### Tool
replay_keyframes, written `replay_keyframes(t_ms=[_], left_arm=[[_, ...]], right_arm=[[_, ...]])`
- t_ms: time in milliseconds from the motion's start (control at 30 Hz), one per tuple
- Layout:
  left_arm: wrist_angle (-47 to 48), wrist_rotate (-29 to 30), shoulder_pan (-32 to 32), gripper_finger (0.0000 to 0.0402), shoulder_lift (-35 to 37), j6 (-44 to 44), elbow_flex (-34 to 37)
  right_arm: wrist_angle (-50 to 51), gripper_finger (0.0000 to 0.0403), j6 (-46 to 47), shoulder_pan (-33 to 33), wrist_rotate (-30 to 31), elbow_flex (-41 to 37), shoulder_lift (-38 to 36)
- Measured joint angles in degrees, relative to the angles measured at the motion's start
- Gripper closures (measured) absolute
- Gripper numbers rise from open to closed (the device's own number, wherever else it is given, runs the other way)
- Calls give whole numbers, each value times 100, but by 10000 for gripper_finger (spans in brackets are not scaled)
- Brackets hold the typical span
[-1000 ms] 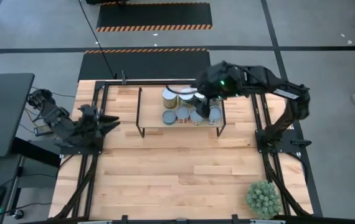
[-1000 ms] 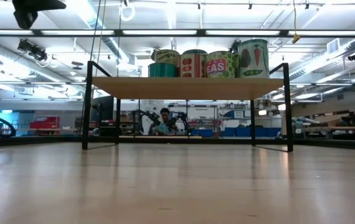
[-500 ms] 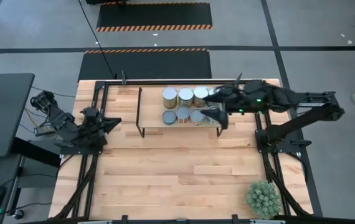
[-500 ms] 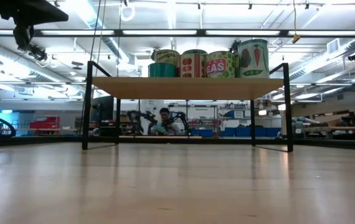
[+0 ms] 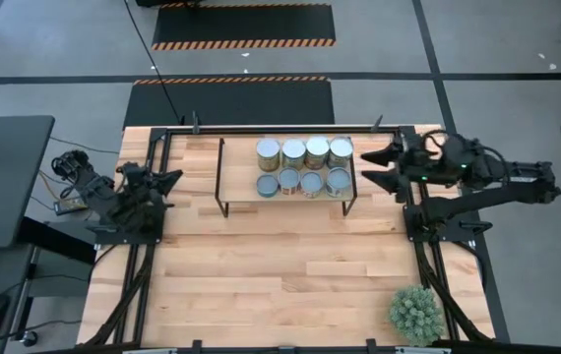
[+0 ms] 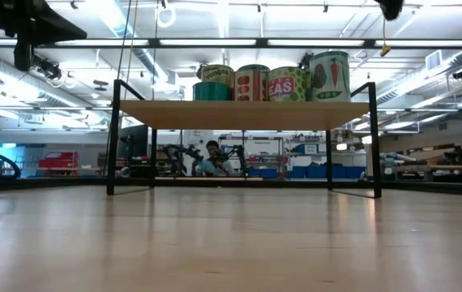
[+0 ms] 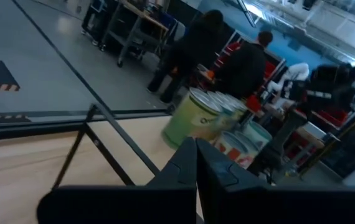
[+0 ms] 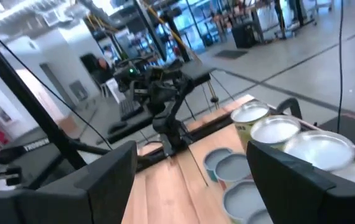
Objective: Pick and place cans onto a shelf
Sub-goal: Return to Home Position
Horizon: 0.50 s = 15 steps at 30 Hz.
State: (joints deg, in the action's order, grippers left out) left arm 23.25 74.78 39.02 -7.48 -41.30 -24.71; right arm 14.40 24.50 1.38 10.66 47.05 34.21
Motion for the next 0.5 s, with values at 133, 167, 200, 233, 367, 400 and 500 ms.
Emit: replay_keyframes(t_ms=[133, 167, 200, 233, 367, 400, 500], left_arm=[[120, -21, -222, 400, 115, 1, 0], [122, -36, -286, 400, 115, -2, 0], [123, -68, -349, 400, 115, -9, 0], [127, -128, -412, 400, 115, -28, 0], [117, -442, -678, 401, 115, -39, 0], [53, -528, -739, 401, 113, -33, 20], [-450, -831, -928, 401, 114, 91, 328]], right_arm=[[-54, 93, 40, -165, -12, -505, -672], [-136, 93, 68, -215, -26, -630, -831], [-255, 93, 94, -261, -53, -762, -976], [-370, 94, 108, -311, -106, -892, -1115], [-799, 94, 252, -518, -180, -1519, -1631], [-965, 94, 336, -576, -180, -1699, -1756], [-1542, 94, 687, -749, -265, -2241, -2139]])
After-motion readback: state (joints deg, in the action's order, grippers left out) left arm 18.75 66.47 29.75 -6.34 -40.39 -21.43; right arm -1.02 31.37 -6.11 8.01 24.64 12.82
